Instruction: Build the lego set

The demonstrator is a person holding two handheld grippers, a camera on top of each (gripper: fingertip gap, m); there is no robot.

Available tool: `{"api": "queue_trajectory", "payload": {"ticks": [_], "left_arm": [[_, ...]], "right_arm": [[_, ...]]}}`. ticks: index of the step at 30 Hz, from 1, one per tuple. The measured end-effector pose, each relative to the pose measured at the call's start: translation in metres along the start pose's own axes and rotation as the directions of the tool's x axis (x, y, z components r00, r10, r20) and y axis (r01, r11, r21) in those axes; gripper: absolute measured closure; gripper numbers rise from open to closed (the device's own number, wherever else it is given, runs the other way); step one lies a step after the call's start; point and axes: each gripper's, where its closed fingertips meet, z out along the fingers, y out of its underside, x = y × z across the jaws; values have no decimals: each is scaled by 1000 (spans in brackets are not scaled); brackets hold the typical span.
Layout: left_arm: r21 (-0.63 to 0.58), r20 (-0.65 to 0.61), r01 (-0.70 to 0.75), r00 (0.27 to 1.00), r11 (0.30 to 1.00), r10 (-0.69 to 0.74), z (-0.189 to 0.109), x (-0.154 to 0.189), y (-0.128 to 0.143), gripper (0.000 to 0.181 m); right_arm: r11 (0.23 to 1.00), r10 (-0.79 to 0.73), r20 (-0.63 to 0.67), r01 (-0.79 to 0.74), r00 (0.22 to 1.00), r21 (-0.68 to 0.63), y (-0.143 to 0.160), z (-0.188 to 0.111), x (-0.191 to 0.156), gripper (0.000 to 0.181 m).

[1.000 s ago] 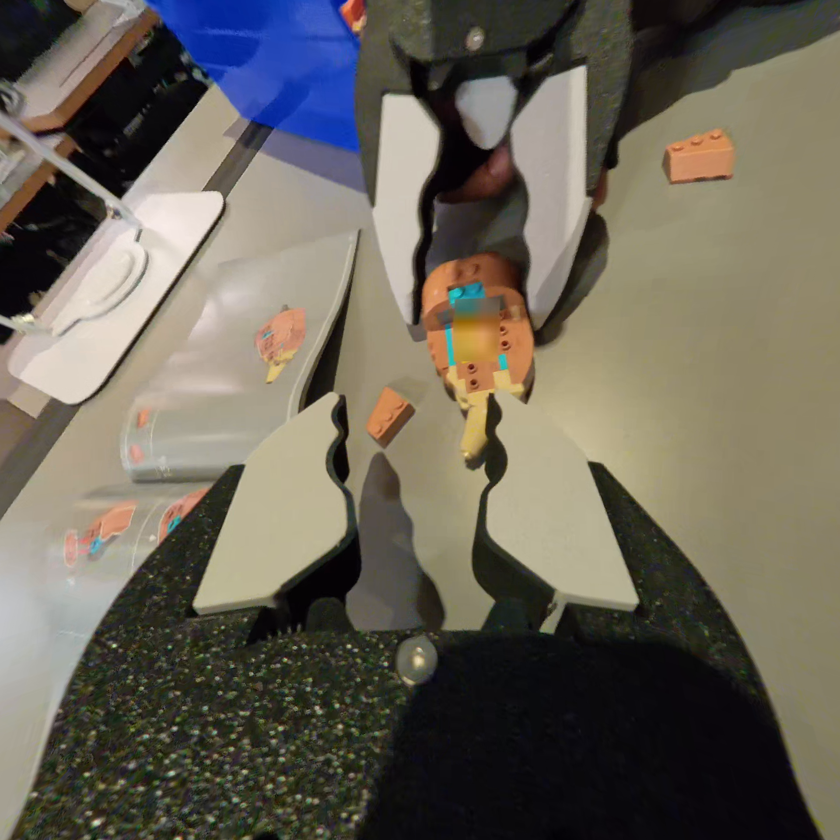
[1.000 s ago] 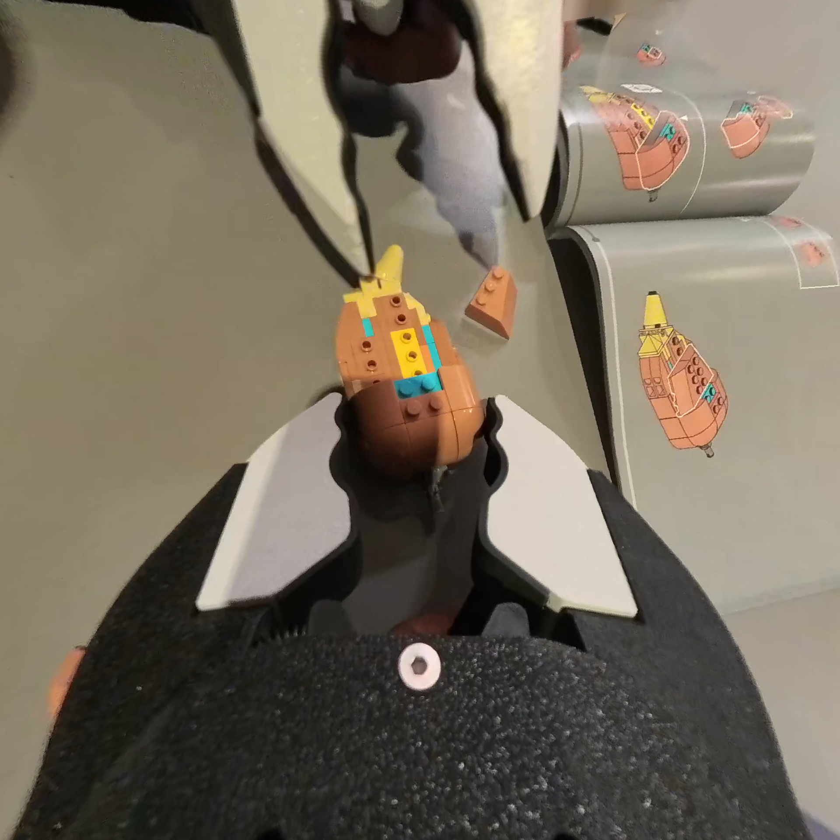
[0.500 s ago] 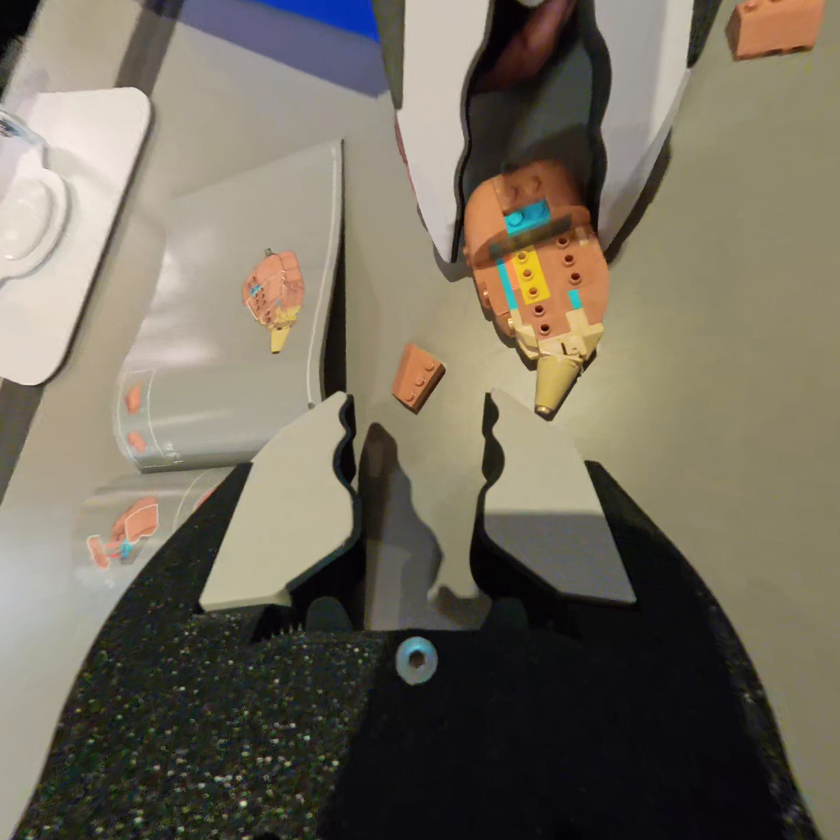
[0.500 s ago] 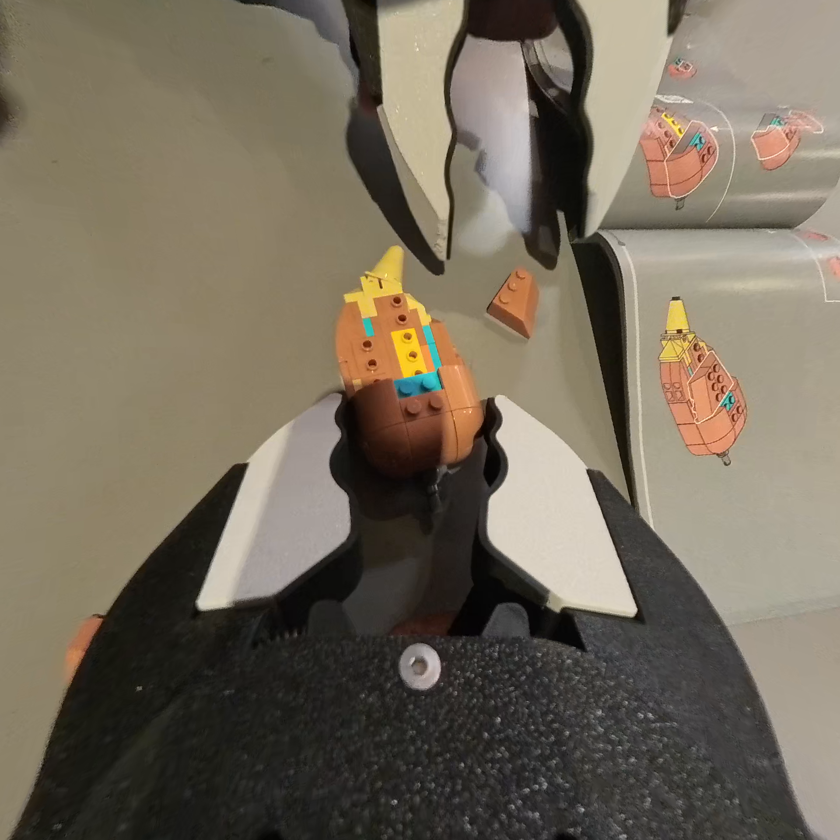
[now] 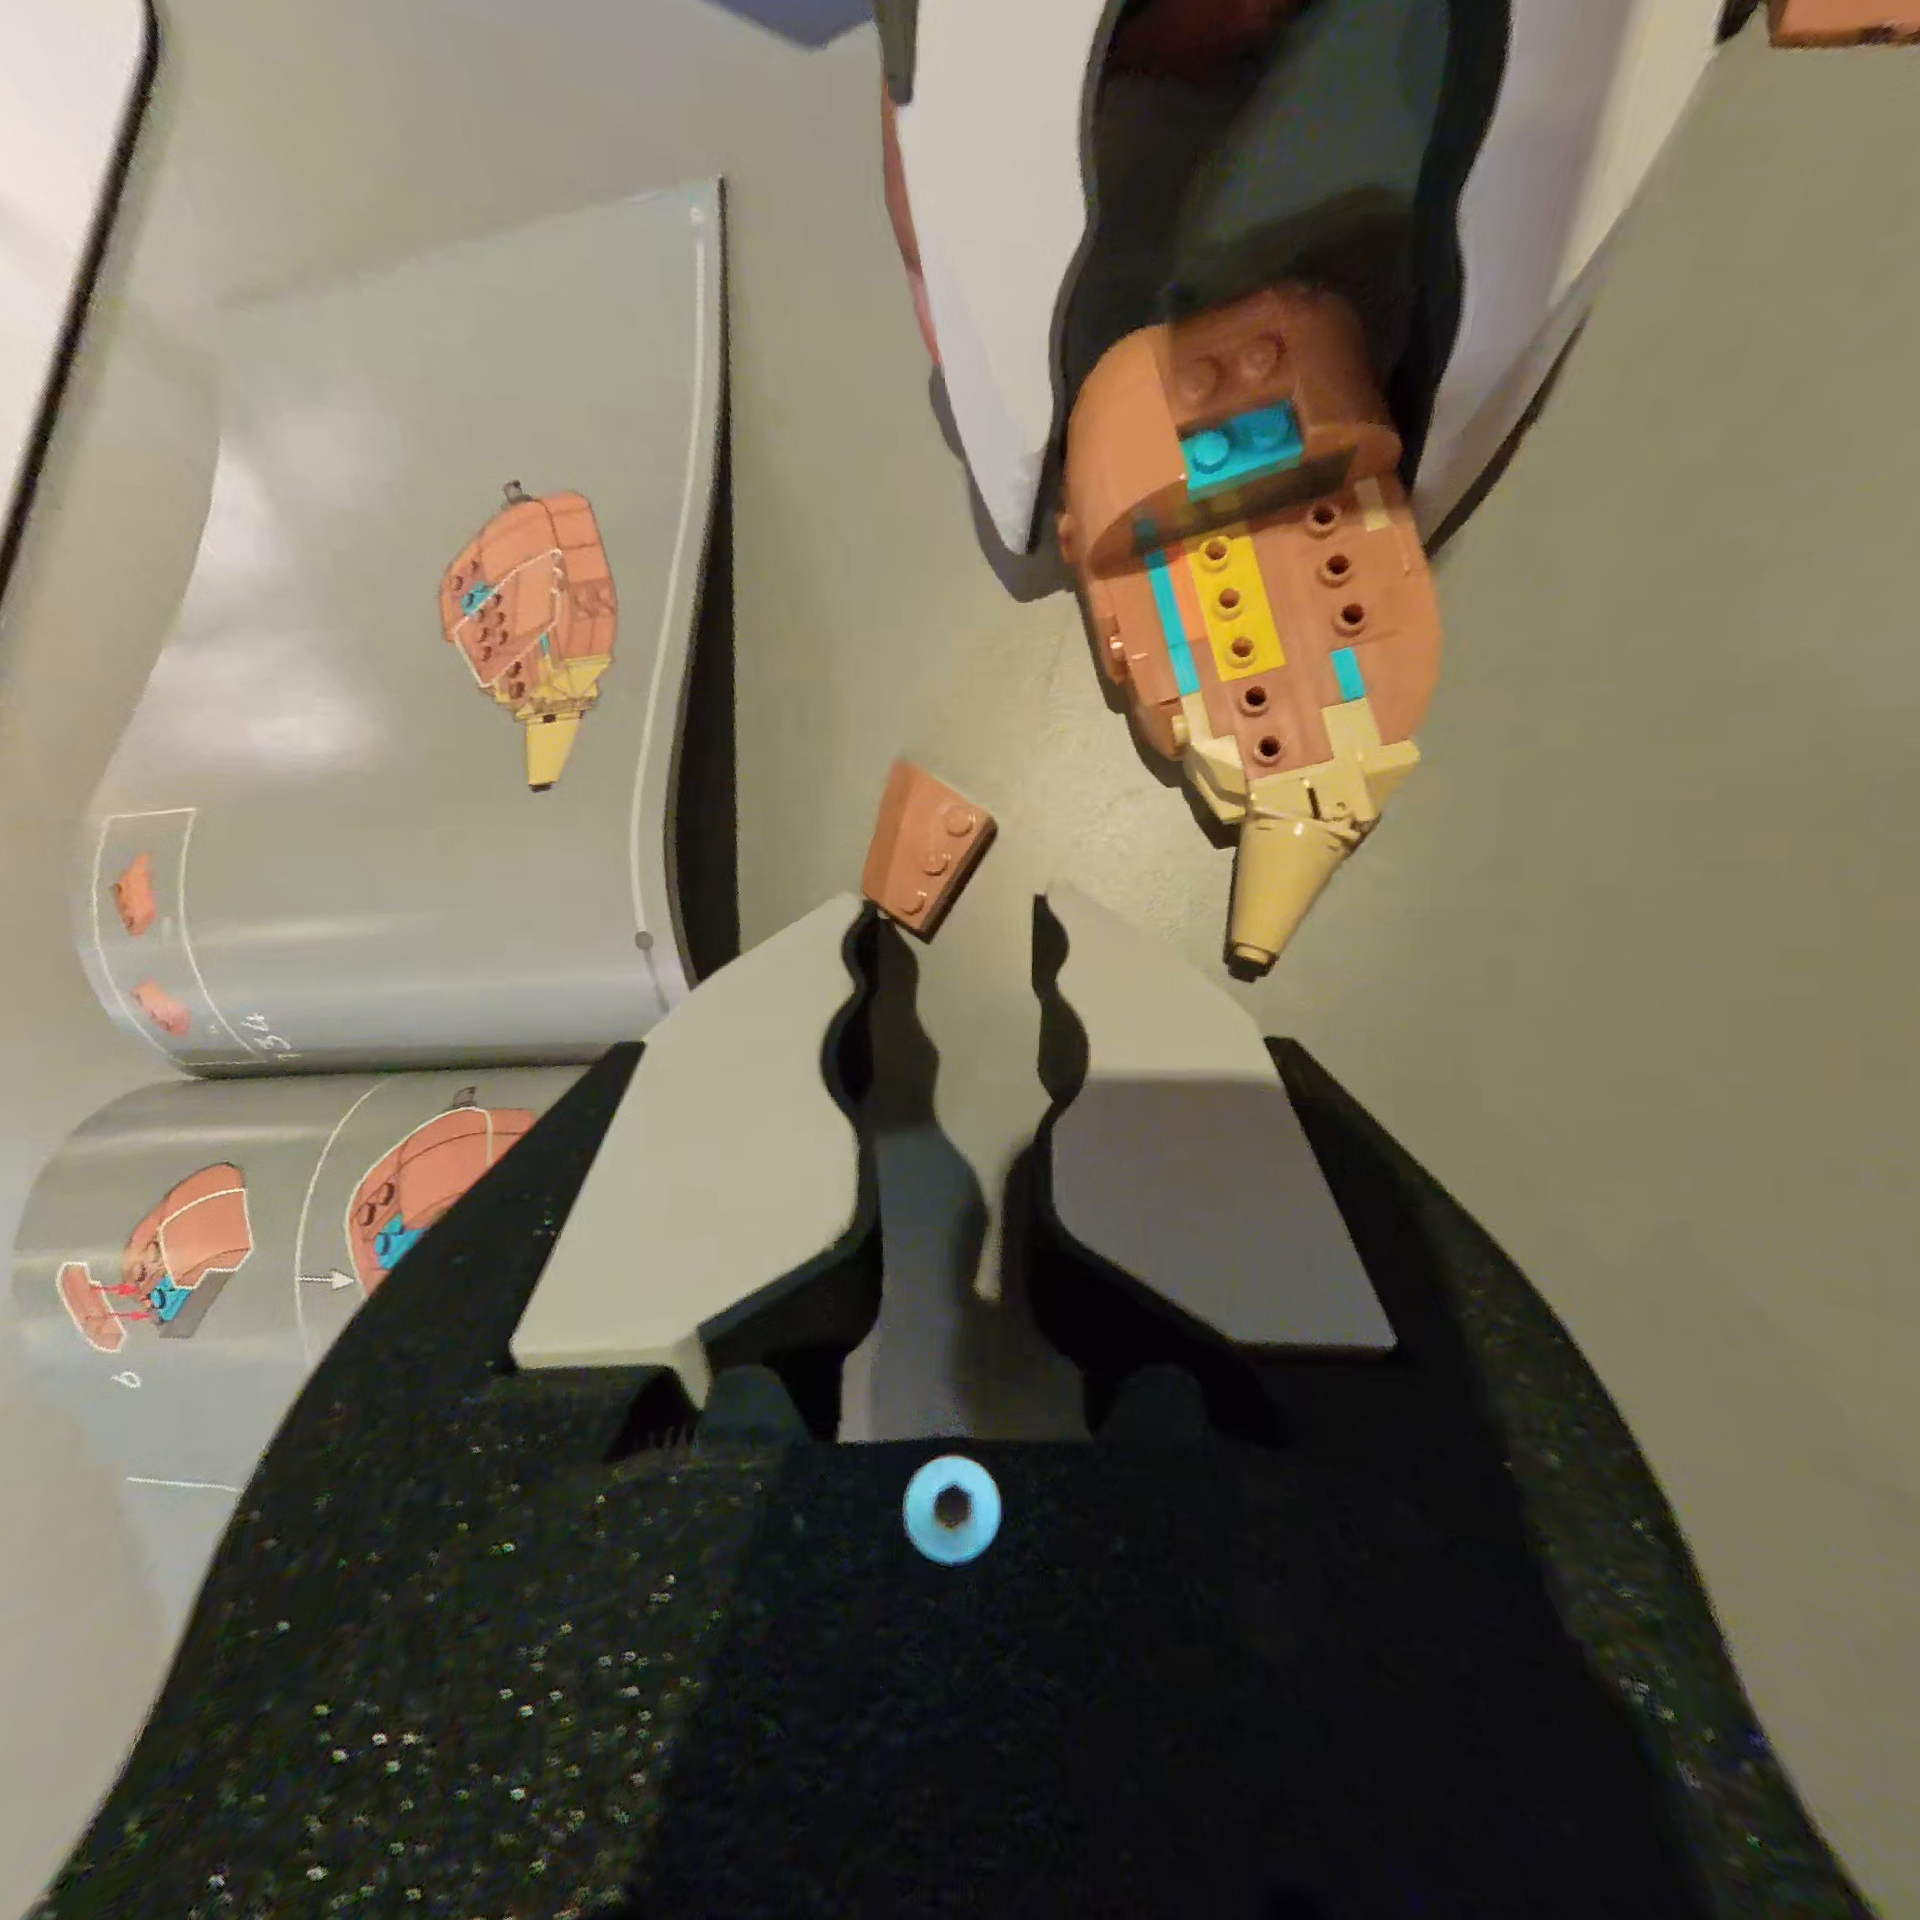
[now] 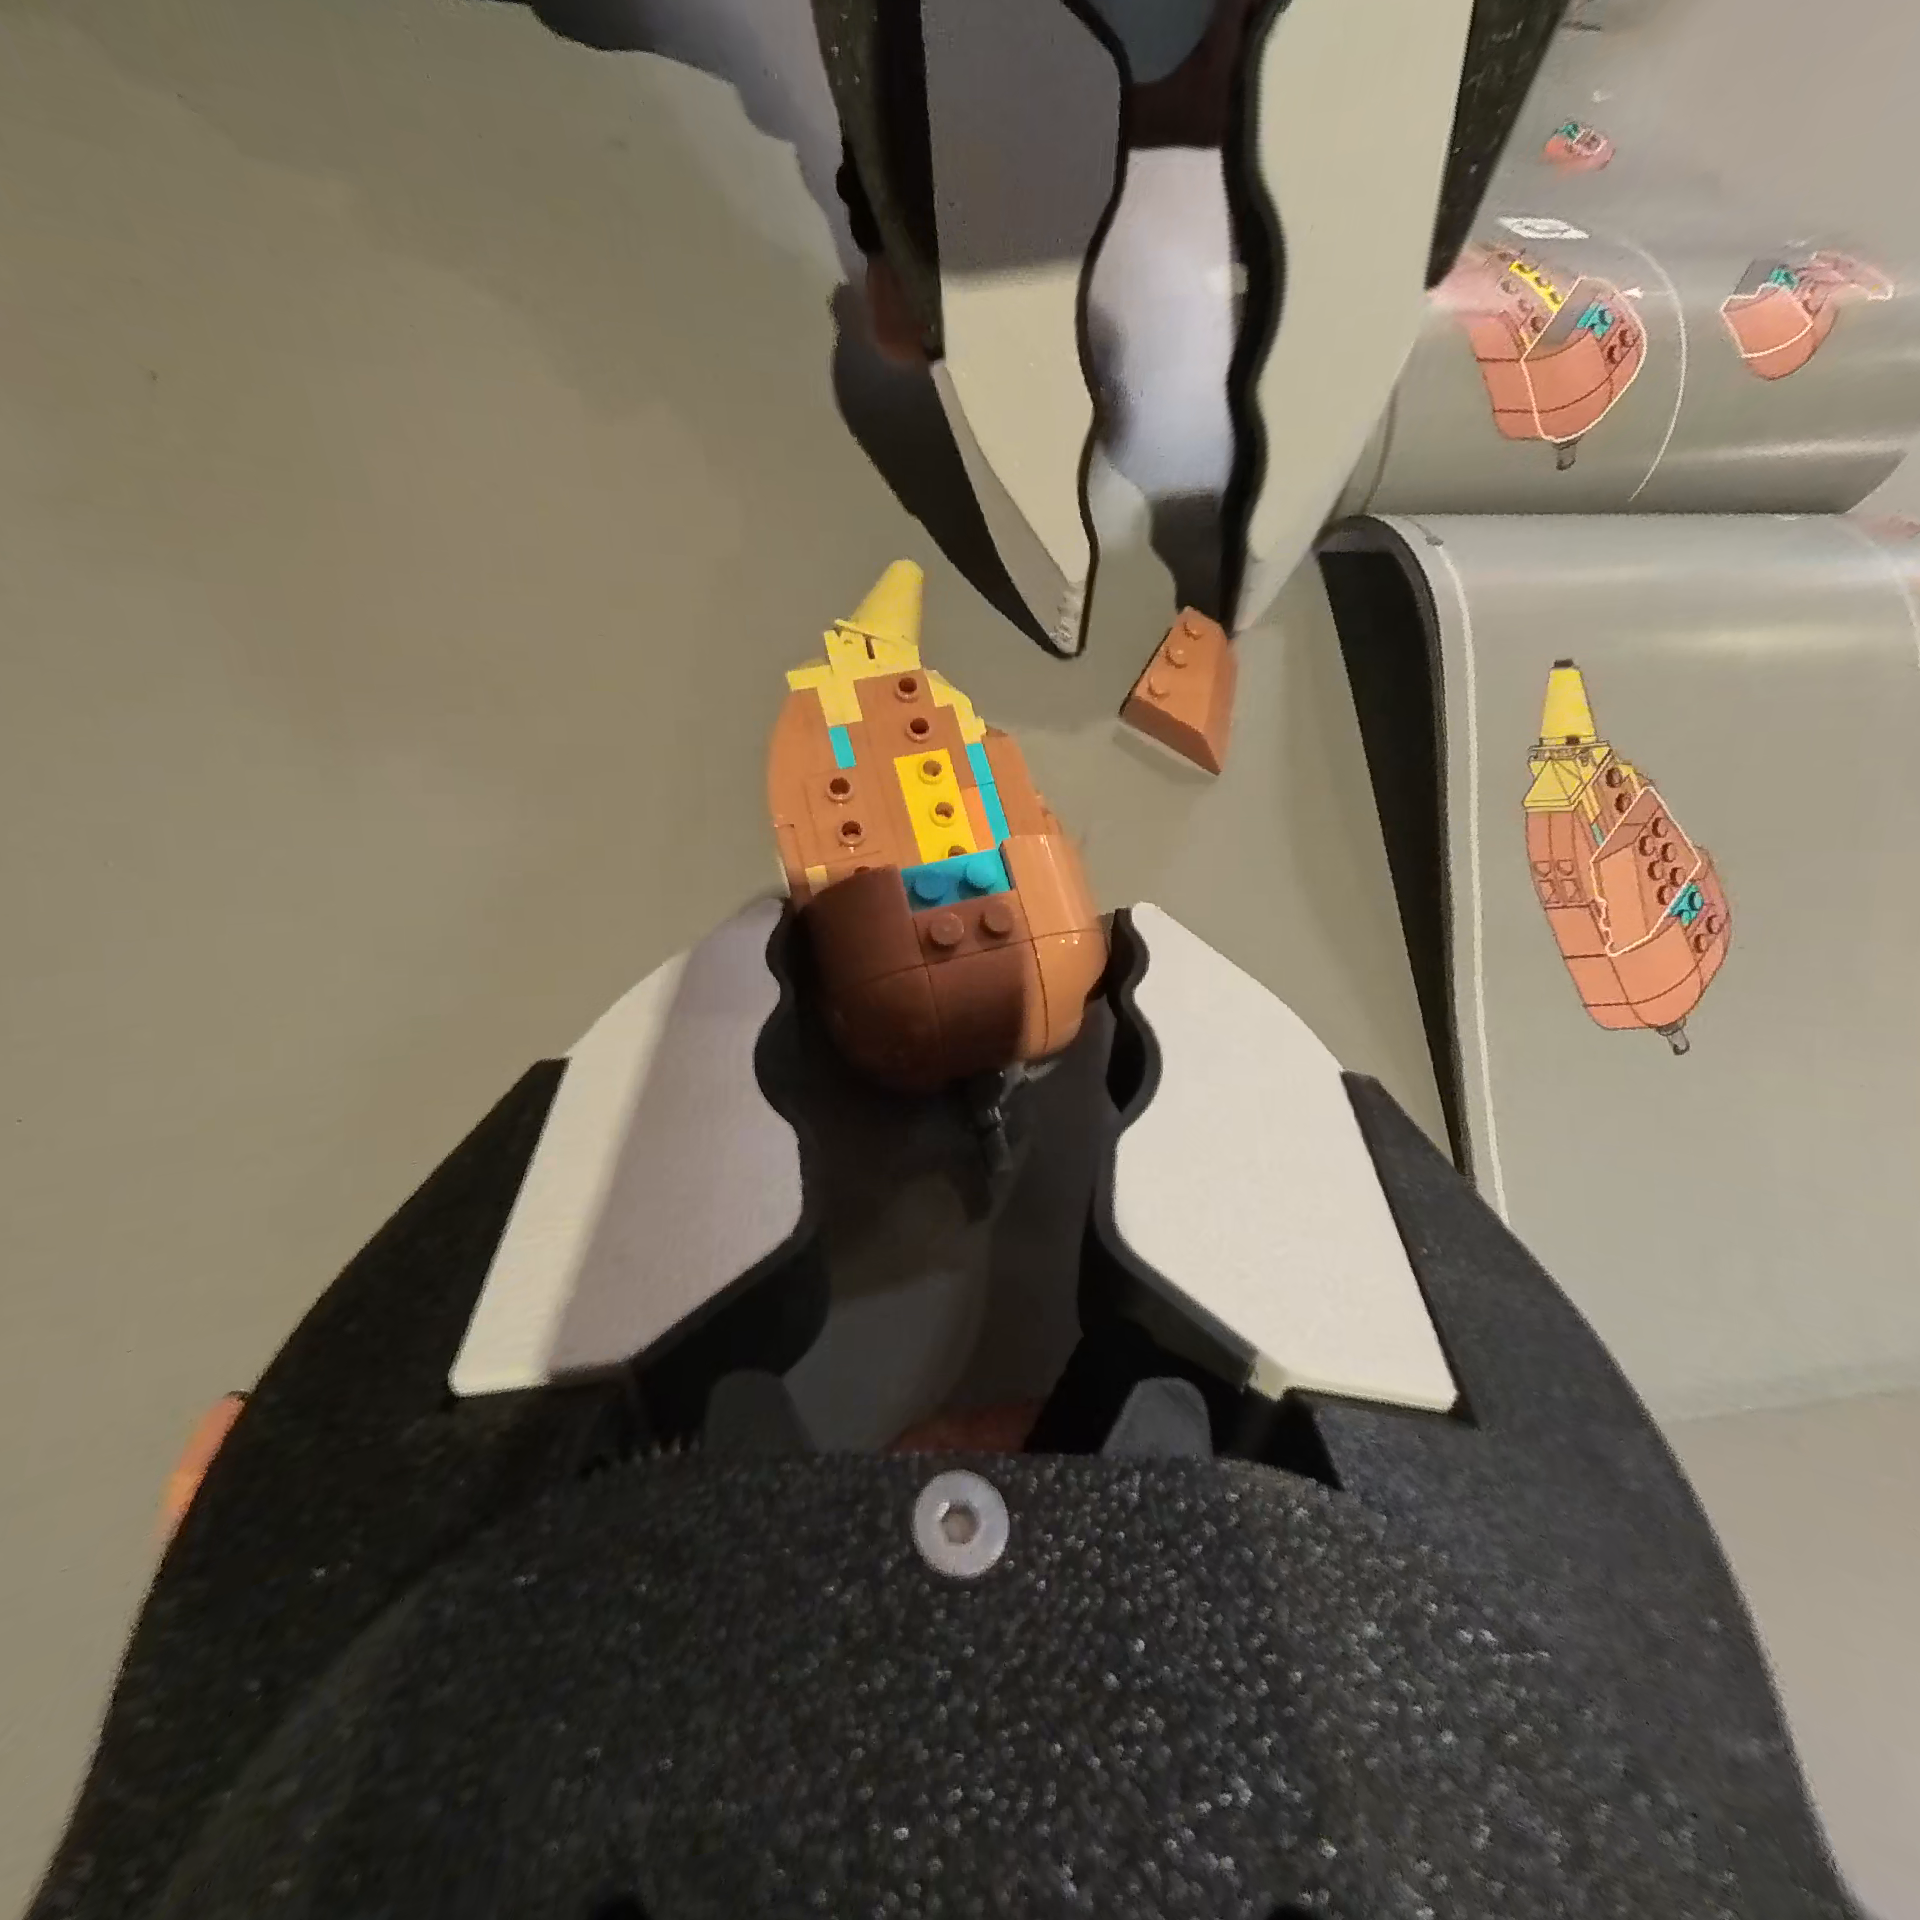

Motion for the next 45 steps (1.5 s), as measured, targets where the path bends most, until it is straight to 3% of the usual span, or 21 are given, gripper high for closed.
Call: {"api": "queue_trajectory", "payload": {"ticks": [3, 9, 15, 22, 29, 34, 39, 45], "left_arm": [[-39, -57, 30, 998, 999, -32, -2, 10, 2, 160], [-17, -35, 98, 994, 995, -99, -7, 3, -8, 149], [-78, -72, 56, 996, 995, -61, 4, -2, -4, 151], [-66, -79, 83, 993, 994, -88, 10, -1, -8, 163], [30, -38, 195, 980, 980, -193, 7, -4, -14, 165], [123, -77, 253, 966, 960, -245, -13, 3, -34, 165], [80, -72, 195, 979, 978, -189, -18, 17, -48, 165], [-4, -38, 159, 987, 987, -159, -8, 21, -43, 165]], "right_arm": [[1000, 2, 3, -2, 1000, 1, 0, 0, 0, 124], [1000, 0, 14, 0, 1000, 3, 0, 0, -1, 124], [1000, 2, 15, -2, 1000, 3, 1, 0, -1, 124], [1000, 30, 6, -30, 1000, -8, 2, 1, 1, 124], [998, 50, -34, -51, 998, -24, 3, 2, 4, 123], [995, 96, -96, -99, 991, -29, 2, 3, 8, 124], [991, 124, -149, -130, 981, -28, 1, 4, 14, 124], [992, 123, -176, -128, 977, -20, -1, 5, 17, 124]]}}
